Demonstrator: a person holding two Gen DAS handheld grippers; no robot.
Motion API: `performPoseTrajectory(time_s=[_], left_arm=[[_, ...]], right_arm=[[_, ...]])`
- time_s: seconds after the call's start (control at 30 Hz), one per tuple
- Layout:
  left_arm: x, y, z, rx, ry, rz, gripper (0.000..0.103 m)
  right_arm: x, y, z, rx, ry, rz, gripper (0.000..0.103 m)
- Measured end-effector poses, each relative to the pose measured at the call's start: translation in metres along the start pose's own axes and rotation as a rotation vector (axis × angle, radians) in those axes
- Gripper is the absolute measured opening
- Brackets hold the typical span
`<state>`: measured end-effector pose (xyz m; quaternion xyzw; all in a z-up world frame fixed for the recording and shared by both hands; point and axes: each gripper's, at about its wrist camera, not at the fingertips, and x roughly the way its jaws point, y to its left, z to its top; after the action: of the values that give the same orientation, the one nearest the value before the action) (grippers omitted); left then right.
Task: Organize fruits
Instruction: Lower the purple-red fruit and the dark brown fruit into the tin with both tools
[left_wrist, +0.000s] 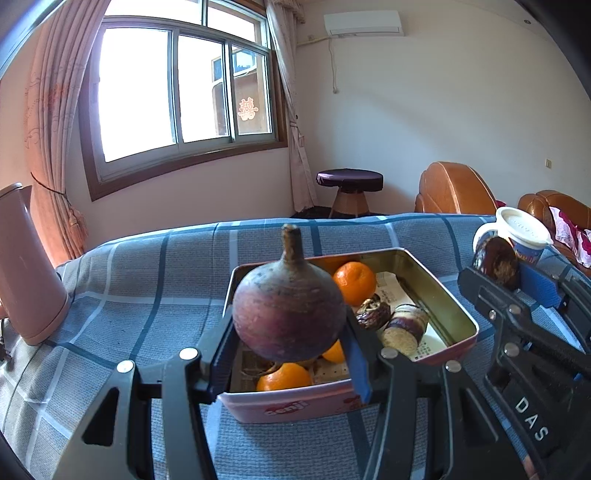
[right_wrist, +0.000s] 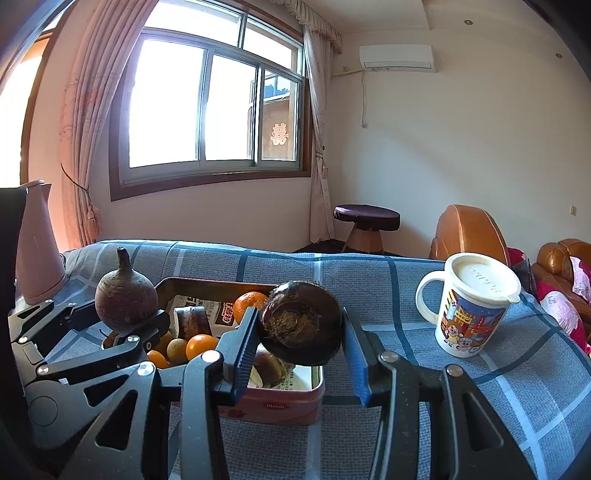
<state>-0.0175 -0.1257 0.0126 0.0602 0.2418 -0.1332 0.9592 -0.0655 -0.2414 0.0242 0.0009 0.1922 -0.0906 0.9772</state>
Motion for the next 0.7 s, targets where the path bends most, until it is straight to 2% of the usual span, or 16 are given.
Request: performPoseTrajectory(time_s=[0.7], left_arm=[[0.000, -0.014, 0.005, -0.004, -0.011, -0.050, 0.054]], right_arm=[[-0.005, -0.014, 0.003, 0.036, -0.020, -0.049, 0.046]])
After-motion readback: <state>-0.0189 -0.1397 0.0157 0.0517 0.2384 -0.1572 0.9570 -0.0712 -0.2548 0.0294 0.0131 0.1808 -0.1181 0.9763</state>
